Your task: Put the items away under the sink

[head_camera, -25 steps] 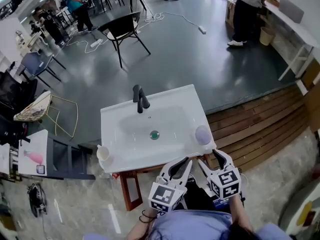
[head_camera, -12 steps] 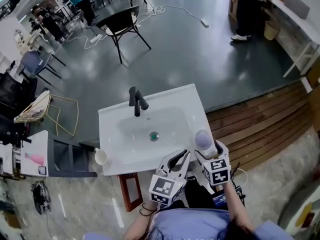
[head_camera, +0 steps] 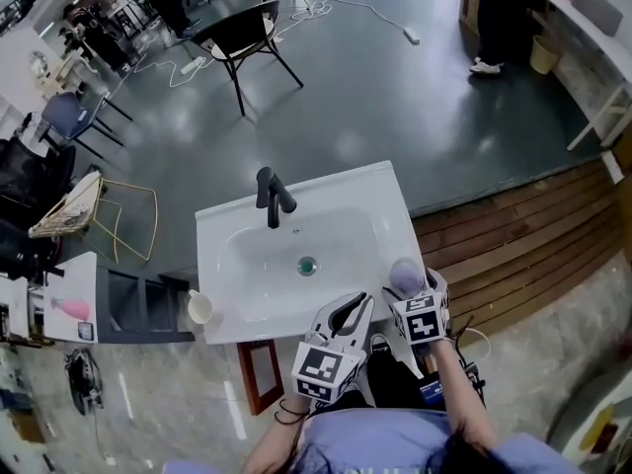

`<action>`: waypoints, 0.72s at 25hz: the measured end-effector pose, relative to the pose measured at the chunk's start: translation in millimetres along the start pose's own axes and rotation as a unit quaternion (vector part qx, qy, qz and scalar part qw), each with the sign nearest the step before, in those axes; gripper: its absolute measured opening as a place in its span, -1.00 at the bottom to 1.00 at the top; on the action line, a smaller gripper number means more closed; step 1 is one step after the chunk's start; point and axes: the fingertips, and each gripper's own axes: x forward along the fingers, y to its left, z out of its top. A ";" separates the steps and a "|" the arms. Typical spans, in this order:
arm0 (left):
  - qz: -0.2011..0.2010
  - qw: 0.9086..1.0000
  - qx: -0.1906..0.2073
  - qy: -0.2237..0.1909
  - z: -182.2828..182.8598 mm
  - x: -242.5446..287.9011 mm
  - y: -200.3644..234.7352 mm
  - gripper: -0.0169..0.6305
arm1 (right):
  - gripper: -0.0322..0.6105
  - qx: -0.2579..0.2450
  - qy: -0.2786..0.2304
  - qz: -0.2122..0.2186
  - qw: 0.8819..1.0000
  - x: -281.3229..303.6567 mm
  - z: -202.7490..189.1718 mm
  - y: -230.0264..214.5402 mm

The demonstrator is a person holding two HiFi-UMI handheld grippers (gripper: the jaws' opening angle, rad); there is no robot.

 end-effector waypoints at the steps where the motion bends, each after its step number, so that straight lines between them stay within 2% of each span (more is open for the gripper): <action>1: 0.002 1.000 0.000 0.000 0.3 -0.2 1.1 -0.84 | 0.46 0.004 0.003 -0.001 1.000 2.9 -1.5 -1.2; 12: 0.022 1.000 -0.008 0.005 -6.8 -10.5 15.5 -0.84 | 0.46 0.028 0.016 0.007 0.999 17.5 -1.7 6.2; 18: 0.029 1.000 -0.008 0.000 -5.0 -21.0 18.6 -0.84 | 0.45 0.009 0.019 0.020 1.000 15.6 -3.0 7.2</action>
